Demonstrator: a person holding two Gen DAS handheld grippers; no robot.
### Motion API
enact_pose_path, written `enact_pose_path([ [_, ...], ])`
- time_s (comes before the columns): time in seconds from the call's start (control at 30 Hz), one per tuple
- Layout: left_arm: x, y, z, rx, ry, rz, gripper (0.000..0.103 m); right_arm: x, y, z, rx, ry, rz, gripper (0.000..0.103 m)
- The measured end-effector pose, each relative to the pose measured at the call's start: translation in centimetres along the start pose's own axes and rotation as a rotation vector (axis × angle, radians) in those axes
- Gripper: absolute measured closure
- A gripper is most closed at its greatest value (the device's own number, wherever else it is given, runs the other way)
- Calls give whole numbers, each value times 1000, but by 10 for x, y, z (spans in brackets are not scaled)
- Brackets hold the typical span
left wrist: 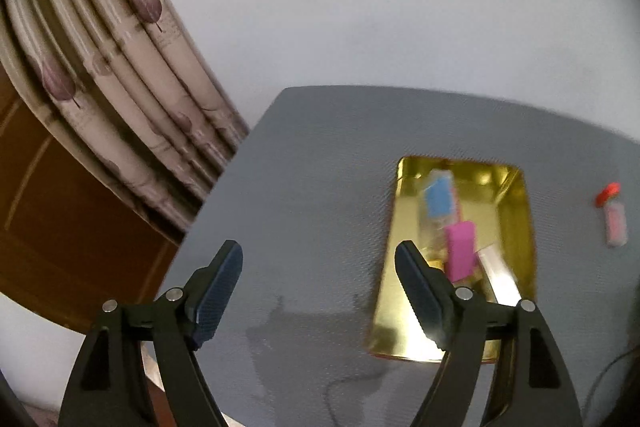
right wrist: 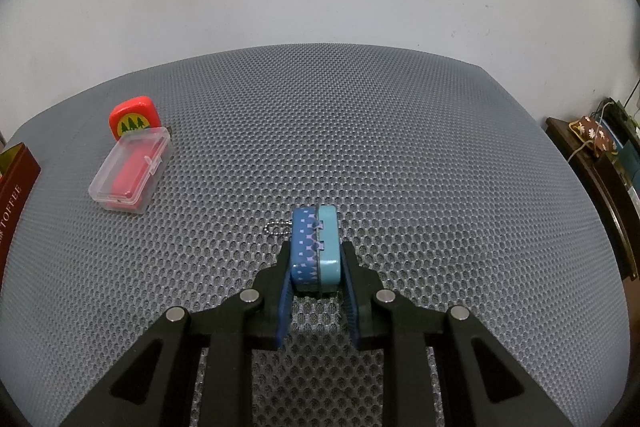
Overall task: Organize rigid objects
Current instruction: 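Hold the blue tin in the right tool while the left tool withdraws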
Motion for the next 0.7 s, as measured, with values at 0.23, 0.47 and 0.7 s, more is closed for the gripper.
enact_pose_path([
  [0.23, 24, 21, 18, 49, 0, 12, 26, 4, 9, -4, -6, -1, 8, 81],
  [0.47, 40, 33, 36, -77, 16, 61, 26, 6, 18, -7, 3, -2, -11, 80],
  [0.7, 43, 33, 49, -103, 25, 68, 20, 8, 29, -5, -4, -3, -4, 80],
])
Point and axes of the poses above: each gripper's, at about its wrist camera, not at the fingertips, and x roughly the way its jaws point, y to its right, z to its underside, the point moved 1 cm from there along x, roughly the way its jaws point, and after that the axes turned 12 degrees about -y, right-handed, at the moved point
